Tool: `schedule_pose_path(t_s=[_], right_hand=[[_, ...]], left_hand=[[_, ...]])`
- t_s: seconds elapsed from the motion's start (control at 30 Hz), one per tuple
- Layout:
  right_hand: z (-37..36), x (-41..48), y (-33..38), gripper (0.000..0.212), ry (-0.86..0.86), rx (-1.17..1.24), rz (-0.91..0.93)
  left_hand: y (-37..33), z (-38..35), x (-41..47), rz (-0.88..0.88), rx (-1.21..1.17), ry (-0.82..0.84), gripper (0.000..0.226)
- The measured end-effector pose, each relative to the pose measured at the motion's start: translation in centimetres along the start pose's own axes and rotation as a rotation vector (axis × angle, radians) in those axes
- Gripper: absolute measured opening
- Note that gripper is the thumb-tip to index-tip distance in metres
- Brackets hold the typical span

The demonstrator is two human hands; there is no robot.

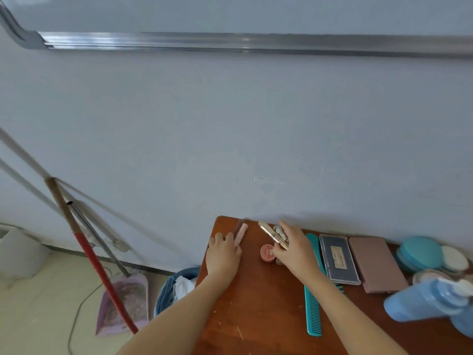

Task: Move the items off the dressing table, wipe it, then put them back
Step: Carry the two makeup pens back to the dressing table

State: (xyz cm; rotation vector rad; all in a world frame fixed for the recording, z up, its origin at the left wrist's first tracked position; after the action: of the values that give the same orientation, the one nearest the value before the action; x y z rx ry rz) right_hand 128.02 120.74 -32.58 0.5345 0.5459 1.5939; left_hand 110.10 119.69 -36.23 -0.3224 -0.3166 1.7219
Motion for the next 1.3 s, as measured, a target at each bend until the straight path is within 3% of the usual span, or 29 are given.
schedule_pose_path(t_s=[0.37,0.93,1.13,1.3], right_hand=[[0.2,-0.1,1.6,0.050,-0.093,0.013,0.041],[-0.3,-2.2,1.7,0.048,-0.084,0.017,0.065],[3.6,-3.1,2.0,0.044,-0.189,-0.013,0.039],[8.6,-5.4,2.3,0.044,-0.328,-0.057,-0.035]], left_hand=[[1.4,-0.2,-1.0,0.041,0.015,0.101,0.024],[2.2,-0.3,-3.0,0.001,-0.448,0.182,0.006],[-2.1,4.7,-2.3,-0.057,-0.740,0.092,0.042],[-7.6,7.9,-2.6,-0.226,-0.801,0.122,0.043]])
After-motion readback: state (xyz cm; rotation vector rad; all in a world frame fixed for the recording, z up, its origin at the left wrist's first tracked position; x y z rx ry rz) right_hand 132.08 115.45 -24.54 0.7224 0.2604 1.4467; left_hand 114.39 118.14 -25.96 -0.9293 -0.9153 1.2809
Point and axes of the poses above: each hand's wrist, its own x-axis towards the middle knuckle, its own z-axis out of the back of the hand, y = z × x, the point moved 10 cm from there along x, towards the middle knuckle, and after that the axes turned 3 degrees about -z, right-handed, at the moved point
